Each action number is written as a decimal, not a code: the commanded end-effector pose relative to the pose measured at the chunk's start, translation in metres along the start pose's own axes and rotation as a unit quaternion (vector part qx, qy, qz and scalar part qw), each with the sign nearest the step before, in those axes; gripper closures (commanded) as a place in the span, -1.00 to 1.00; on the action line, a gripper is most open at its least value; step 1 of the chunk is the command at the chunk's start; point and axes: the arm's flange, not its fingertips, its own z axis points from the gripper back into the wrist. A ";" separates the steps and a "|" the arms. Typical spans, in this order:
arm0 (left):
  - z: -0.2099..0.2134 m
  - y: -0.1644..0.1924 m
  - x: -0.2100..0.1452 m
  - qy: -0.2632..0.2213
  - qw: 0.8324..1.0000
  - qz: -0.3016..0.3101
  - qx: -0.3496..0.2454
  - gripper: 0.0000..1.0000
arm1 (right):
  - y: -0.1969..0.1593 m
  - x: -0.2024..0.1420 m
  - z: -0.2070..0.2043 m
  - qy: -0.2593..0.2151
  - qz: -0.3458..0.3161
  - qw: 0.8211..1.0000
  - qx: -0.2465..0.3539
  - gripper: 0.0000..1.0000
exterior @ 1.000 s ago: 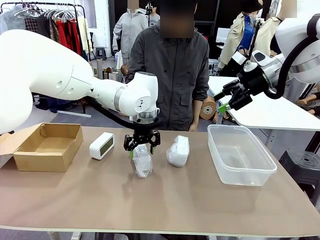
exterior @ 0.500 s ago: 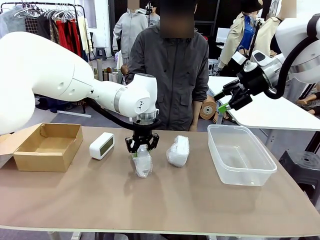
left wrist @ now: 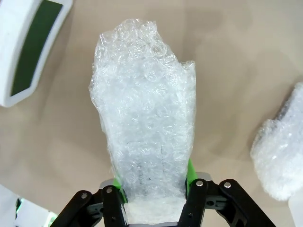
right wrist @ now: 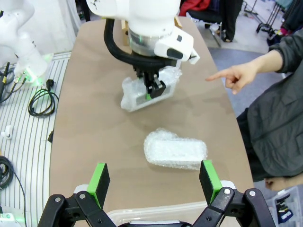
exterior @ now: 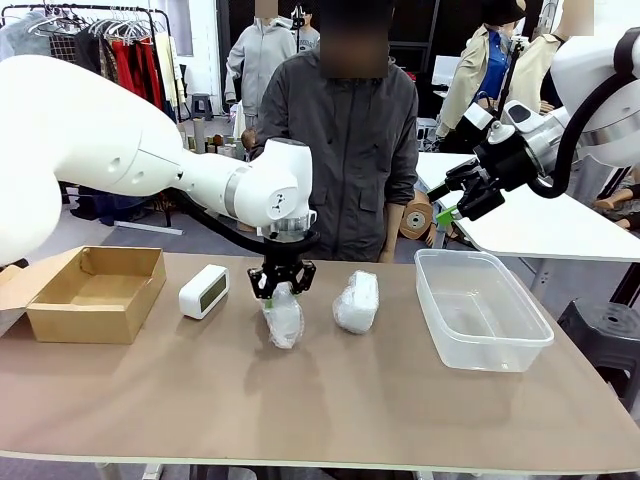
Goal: Separate and place wrapped and unwrapped clocks.
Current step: Pick up the Digital clock indicated by the person.
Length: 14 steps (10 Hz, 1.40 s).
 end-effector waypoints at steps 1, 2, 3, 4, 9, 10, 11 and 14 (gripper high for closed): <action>0.037 0.016 0.002 -0.010 1.000 -0.023 0.007 1.00 | 0.000 0.001 0.001 0.001 0.001 1.000 0.000 -1.00; 0.063 0.024 0.005 -0.024 0.999 -0.046 -0.005 1.00 | 0.000 0.001 0.001 0.001 0.001 1.000 0.000 -1.00; 0.085 0.029 0.007 -0.030 0.998 -0.062 0.006 1.00 | 0.000 0.001 0.001 0.001 0.001 1.000 0.000 -1.00; 0.108 0.032 0.008 -0.038 0.996 -0.079 0.024 1.00 | 0.000 0.001 0.001 0.001 0.001 1.000 0.000 -1.00; 0.221 0.043 0.010 -0.057 0.978 -0.201 0.027 1.00 | 0.000 0.001 0.001 0.001 0.001 1.000 0.000 -1.00; 0.242 0.048 0.011 -0.061 0.975 -0.213 0.018 1.00 | 0.000 0.001 0.001 0.001 0.001 1.000 0.000 -1.00; 0.258 0.052 0.013 -0.053 0.972 -0.227 0.009 1.00 | 0.000 0.001 0.001 0.001 0.001 1.000 0.000 -1.00; 0.290 0.054 0.010 -0.064 0.971 -0.231 -0.006 1.00 | 0.000 0.001 0.001 0.001 0.001 1.000 0.000 -1.00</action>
